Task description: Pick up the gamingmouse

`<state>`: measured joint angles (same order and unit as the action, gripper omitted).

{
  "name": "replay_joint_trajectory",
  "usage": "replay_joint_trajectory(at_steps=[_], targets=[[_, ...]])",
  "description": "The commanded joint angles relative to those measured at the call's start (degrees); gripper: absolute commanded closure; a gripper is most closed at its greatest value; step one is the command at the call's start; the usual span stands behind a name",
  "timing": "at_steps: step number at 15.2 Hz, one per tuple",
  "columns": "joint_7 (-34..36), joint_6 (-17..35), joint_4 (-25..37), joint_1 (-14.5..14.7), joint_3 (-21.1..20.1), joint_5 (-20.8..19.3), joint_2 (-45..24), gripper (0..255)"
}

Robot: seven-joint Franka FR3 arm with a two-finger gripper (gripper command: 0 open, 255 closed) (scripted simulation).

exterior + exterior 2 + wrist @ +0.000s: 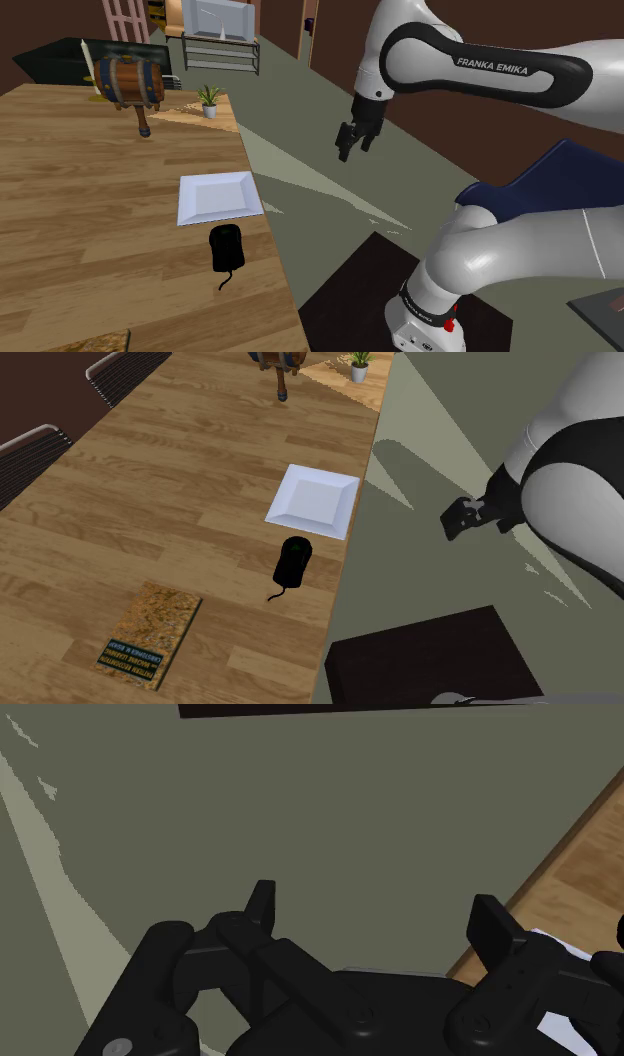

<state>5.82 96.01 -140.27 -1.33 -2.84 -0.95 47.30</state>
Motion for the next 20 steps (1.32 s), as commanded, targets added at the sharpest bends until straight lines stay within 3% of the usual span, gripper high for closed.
replay_joint_trajectory(at_steps=[1,11,20], targets=[[0.0,0.0,0.0,0.0,0.0,0.0,0.0,0],[12.4,14.0,-8.5,5.4,-12.1,8.6,-1.0,0],[24.3,29.0,-9.2,7.9,-25.2,13.4,-10.3,0]])
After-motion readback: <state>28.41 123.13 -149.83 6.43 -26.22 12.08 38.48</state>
